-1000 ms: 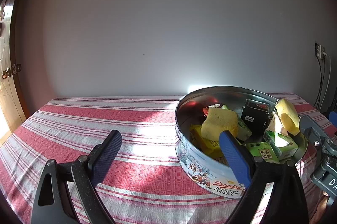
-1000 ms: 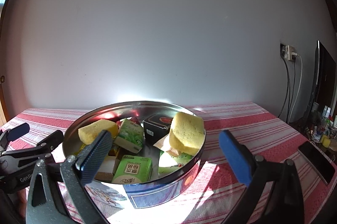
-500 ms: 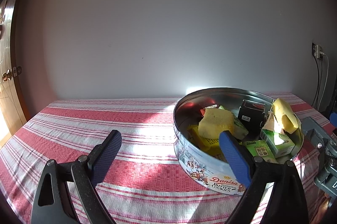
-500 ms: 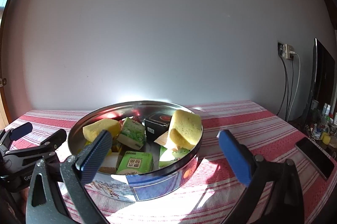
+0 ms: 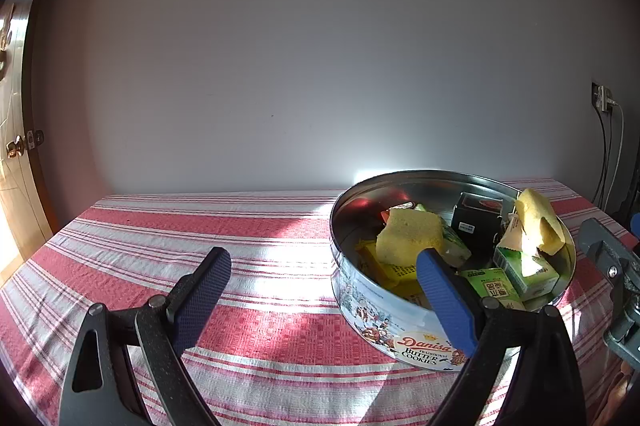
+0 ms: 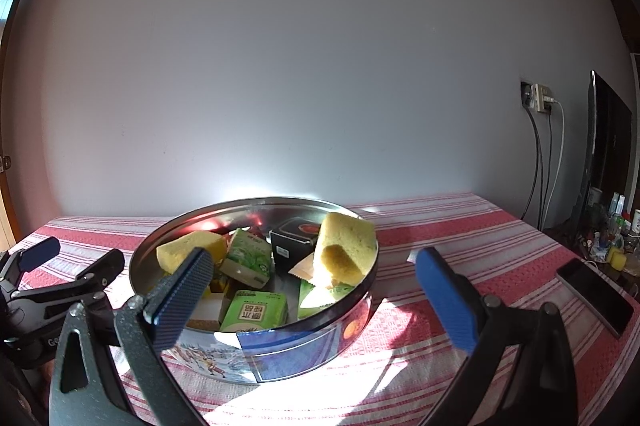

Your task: Organize objects

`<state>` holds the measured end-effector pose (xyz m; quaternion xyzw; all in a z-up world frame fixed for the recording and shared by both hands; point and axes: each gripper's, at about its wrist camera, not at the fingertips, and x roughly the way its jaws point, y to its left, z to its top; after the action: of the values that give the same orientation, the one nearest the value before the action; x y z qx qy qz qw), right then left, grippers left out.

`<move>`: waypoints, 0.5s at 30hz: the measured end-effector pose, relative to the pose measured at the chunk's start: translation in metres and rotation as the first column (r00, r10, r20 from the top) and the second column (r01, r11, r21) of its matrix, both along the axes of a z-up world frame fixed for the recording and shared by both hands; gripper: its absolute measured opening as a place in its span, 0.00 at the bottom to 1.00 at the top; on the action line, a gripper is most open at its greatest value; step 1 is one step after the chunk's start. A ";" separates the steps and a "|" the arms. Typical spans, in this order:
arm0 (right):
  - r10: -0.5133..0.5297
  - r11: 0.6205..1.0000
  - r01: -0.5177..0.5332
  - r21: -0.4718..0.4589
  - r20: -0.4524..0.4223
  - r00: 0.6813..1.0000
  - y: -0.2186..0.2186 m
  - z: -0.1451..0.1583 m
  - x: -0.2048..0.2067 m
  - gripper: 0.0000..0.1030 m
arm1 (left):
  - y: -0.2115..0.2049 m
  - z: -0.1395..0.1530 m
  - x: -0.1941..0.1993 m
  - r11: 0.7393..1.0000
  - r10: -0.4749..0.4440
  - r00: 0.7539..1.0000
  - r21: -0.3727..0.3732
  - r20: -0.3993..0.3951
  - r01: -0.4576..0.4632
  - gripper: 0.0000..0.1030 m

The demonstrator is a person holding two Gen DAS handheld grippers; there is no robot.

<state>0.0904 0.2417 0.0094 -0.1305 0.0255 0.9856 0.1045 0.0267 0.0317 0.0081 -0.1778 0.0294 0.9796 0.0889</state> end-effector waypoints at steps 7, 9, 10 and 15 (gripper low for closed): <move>-0.019 1.000 0.019 0.012 -0.027 0.999 0.001 0.002 -0.001 1.00 | 0.001 0.000 0.003 1.000 -0.009 1.000 -0.010 -0.013 0.009 0.93; -0.017 1.000 0.017 0.006 -0.033 0.999 0.002 0.003 0.000 1.00 | 0.002 0.000 0.003 1.000 -0.008 1.000 -0.013 -0.013 0.008 0.93; -0.019 1.000 0.019 0.007 -0.035 0.999 0.002 0.003 0.001 1.00 | 0.002 0.000 0.003 1.000 -0.007 1.000 -0.014 -0.012 0.007 0.93; -0.008 1.000 0.009 0.030 -0.051 0.999 -0.002 0.005 0.004 1.00 | 0.000 -0.001 0.002 1.000 -0.004 1.000 -0.009 -0.005 0.004 0.93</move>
<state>0.0941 0.2400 0.0141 -0.1035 0.0138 0.9884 0.1100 0.0285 0.0318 0.0075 -0.1755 0.0345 0.9798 0.0899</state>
